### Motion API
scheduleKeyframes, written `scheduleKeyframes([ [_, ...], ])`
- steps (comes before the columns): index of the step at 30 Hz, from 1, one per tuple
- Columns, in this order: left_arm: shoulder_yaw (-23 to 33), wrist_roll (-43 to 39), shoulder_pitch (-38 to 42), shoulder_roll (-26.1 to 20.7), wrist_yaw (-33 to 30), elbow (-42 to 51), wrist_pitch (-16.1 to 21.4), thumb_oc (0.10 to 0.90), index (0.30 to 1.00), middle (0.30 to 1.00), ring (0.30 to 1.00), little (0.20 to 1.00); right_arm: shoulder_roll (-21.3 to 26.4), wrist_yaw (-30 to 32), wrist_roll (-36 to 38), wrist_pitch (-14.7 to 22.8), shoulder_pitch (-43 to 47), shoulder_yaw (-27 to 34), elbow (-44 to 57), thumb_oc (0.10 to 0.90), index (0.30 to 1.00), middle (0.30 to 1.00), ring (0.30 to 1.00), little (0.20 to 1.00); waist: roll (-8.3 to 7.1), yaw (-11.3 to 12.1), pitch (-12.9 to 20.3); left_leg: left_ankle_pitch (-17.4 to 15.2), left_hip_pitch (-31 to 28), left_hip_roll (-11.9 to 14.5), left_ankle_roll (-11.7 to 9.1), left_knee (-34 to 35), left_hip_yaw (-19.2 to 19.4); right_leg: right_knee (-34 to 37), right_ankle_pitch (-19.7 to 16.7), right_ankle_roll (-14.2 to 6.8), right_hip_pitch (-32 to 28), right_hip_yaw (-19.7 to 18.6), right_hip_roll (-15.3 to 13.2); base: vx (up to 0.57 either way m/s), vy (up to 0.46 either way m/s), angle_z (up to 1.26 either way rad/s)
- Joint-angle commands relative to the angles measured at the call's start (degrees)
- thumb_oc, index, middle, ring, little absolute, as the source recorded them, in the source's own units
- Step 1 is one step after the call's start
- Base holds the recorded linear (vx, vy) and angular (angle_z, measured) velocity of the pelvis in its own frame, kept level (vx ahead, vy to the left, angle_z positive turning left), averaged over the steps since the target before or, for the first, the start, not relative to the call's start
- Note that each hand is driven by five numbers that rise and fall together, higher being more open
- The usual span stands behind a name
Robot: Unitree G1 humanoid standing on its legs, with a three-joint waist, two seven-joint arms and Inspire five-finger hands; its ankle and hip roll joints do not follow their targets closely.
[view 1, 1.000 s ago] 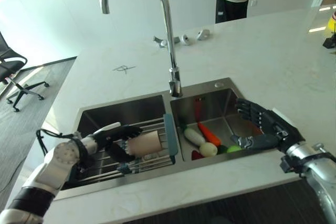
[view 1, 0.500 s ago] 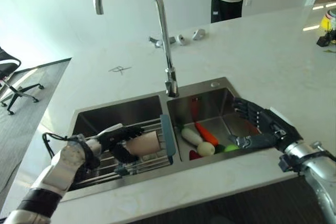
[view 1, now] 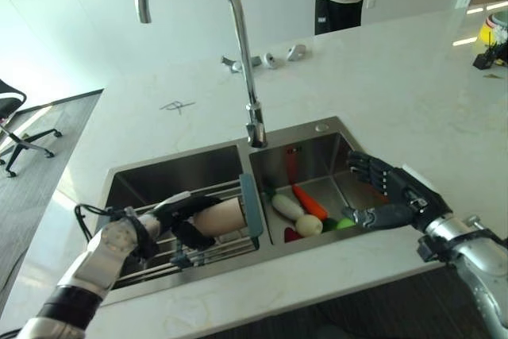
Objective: Place the dishes in the dishwasher.
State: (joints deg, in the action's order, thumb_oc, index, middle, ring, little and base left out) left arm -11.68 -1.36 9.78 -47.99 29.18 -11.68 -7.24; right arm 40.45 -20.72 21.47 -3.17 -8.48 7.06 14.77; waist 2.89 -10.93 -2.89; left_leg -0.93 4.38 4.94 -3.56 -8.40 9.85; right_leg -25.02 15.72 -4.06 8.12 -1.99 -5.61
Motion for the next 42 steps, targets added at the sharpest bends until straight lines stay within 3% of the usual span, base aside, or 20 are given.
scheduleKeyframes([
  [1,1.2,1.9,7.7,-0.8,-2.2,0.3,2.6,0.400,0.300,0.300,0.300,0.300,-1.2,1.1,2.4,5.4,7.4,1.7,3.9,0.800,0.900,0.900,0.900,0.900,-0.82,-0.3,1.5,-11.5,-1.0,1.0,1.0,-8.8,-0.8,7.8,-7.0,-4.5,-3.0,3.7,-0.8,-0.01,-0.018,-0.06],
  [10,4.5,0.1,5.7,-1.0,-9.3,2.9,8.6,0.400,0.300,0.300,0.300,0.300,-2.3,1.5,2.0,5.9,6.1,2.3,3.9,0.800,0.900,0.900,0.900,0.900,-0.98,0.4,1.4,-11.4,-0.9,0.9,0.9,-8.8,-1.2,7.8,-7.0,-4.6,-3.2,4.1,-1.1,0.00,-0.003,-0.01],
  [12,6.7,-1.0,3.6,-0.5,-12.2,4.0,9.9,0.400,0.300,0.300,0.300,0.300,-3.0,1.4,1.6,6.3,5.2,3.1,3.9,0.800,0.900,0.900,0.900,0.900,-1.11,0.8,1.4,-11.4,-0.8,0.9,0.9,-8.8,-1.5,7.8,-6.9,-4.6,-3.2,4.3,-1.1,-0.01,-0.035,0.01],
  [15,11.4,-1.7,-0.8,1.0,-18.8,5.0,15.2,0.400,0.300,0.300,0.300,0.300,-4.1,1.7,0.9,6.9,3.9,3.9,3.9,0.800,0.900,0.900,0.900,0.900,-1.40,1.6,1.4,-11.2,-0.5,0.8,0.9,-8.8,-2.0,7.8,-6.8,-4.4,-3.3,4.7,-1.3,-0.02,-0.039,0.02],
  [22,22.0,-0.3,-9.5,4.4,-30.0,8.3,21.0,0.400,0.300,0.300,0.300,0.300,-6.0,3.3,0.0,7.6,1.9,5.8,4.8,0.800,0.900,0.900,0.900,0.900,-2.00,3.6,1.3,-10.5,0.3,0.9,0.4,-8.8,-3.5,7.8,-6.2,-3.9,-3.4,5.9,-1.4,-0.02,-0.063,0.08],
  [26,26.3,-2.4,-12.5,5.7,-32.8,10.5,24.7,0.400,0.300,0.300,0.300,0.300,-6.2,4.5,-0.1,8.2,1.1,7.2,4.7,0.800,0.900,0.900,0.900,0.900,-2.40,4.6,1.2,-10.2,0.7,1.0,0.1,-8.8,-4.3,7.8,-6.0,-3.5,-3.5,6.6,-1.4,-0.04,-0.088,0.24],
  [28,30.5,-3.7,-15.3,8.5,-34.6,15.7,27.2,0.400,0.300,0.300,0.300,0.300,-7.0,6.3,1.2,9.7,0.5,8.7,5.9,0.800,0.900,0.900,0.900,0.900,-2.87,5.9,1.1,-9.7,1.3,1.3,-0.4,-8.8,-5.2,7.8,-5.6,-3.1,-3.5,7.4,-1.4,-0.06,-0.139,0.23],
  [38,33.0,-4.5,-18.7,16.0,-39.8,29.9,32.1,0.400,0.300,0.300,0.300,0.300,-10.1,13.0,3.4,17.9,1.7,9.7,13.7,0.800,0.900,0.900,0.900,0.900,-2.67,10.5,-0.4,-6.8,4.3,3.4,-3.2,-8.8,-9.5,7.8,-4.1,-1.6,-3.7,10.7,-0.8,-0.02,-0.141,0.25],
  [40,33.0,-5.4,-19.0,16.7,-39.6,32.0,33.0,0.400,0.300,0.300,0.300,0.300,-10.5,15.4,1.9,19.7,1.6,10.3,14.6,0.800,0.900,0.900,0.900,0.900,-2.05,11.0,-1.5,-4.5,6.9,5.8,-4.5,-8.8,-7.5,7.8,-3.9,-1.5,-3.6,12.5,-1.1,-0.15,-0.050,0.26],
  [42,31.6,-8.3,-17.2,16.7,-37.9,31.3,34.4,0.400,0.300,0.300,0.300,0.300,-11.1,18.9,-0.2,20.2,1.9,10.6,14.9,0.800,0.900,0.900,0.900,0.900,-1.85,9.6,-2.0,-2.9,7.1,9.4,-5.8,-8.8,1.0,7.8,-4.0,-2.2,-4.8,17.1,-2.7,-0.19,-0.003,0.73],
])
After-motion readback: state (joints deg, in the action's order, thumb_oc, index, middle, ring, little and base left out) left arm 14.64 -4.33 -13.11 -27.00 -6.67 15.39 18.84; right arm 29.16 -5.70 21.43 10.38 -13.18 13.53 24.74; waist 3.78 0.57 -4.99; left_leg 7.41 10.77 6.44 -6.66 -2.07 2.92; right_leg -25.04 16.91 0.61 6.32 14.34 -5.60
